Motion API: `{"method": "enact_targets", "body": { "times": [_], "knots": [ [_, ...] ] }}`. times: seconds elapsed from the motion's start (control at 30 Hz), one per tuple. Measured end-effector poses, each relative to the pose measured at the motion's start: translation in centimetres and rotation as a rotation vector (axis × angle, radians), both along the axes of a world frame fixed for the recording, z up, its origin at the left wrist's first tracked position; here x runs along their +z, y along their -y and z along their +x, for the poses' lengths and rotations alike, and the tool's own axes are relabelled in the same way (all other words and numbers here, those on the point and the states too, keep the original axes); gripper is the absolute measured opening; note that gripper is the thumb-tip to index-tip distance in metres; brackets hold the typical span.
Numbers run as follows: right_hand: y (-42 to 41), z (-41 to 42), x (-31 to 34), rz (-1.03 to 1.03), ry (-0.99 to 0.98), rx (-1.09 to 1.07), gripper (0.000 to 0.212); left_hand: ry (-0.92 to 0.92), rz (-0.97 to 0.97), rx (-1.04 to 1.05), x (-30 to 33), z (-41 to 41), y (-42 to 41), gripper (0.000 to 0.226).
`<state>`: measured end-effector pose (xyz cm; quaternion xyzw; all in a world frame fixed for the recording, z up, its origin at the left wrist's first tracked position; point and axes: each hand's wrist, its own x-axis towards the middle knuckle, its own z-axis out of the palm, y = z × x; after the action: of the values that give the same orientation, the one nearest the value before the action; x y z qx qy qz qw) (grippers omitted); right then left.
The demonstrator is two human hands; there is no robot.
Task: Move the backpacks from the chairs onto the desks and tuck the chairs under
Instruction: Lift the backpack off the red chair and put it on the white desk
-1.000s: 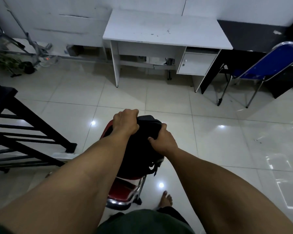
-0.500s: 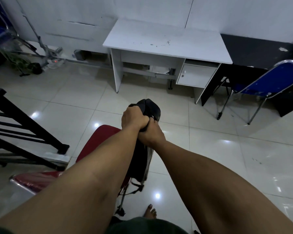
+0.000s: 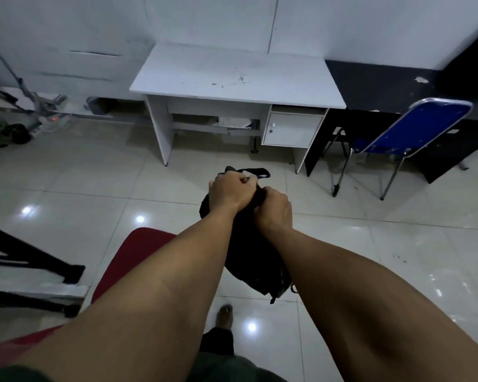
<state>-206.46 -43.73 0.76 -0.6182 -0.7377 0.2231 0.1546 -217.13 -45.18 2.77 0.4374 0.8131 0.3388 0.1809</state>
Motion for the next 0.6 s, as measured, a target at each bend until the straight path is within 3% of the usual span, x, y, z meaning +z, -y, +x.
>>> {"method": "enact_targets", "body": {
  "times": [0.07,0.13,0.23,0.33,0.47,0.6],
  "knots": [
    [-2.5,1.5,-0.3,-0.012,-0.007,-0.045,0.017,-0.051,0.074,-0.006,0.0,-1.4,-2.4,0.033],
    [-4.1,2.9,-0.9,-0.027,-0.022,-0.063,0.020,-0.176,-0.018,-0.107,-0.5,-3.7,-4.4,0.016],
    [-6.5,4.0,-1.5,-0.047,-0.010,0.000,0.019,-0.371,-0.373,-0.354,-1.7,-6.0,-7.6,0.052],
    [-9.5,4.9,-1.5,-0.059,-0.014,0.024,0.021,-0.352,-0.487,-0.554,-2.8,-5.2,-11.3,0.079],
    [-13.2,6.2,-0.8,-0.016,-0.024,0.006,0.031,-0.375,-0.471,-0.714,-3.3,-4.1,-15.1,0.059],
    [-17.2,7.5,-0.8,0.007,-0.028,0.001,0.043,-0.222,-0.485,-0.736,-4.0,-3.6,-18.9,0.040]
  ]
}}
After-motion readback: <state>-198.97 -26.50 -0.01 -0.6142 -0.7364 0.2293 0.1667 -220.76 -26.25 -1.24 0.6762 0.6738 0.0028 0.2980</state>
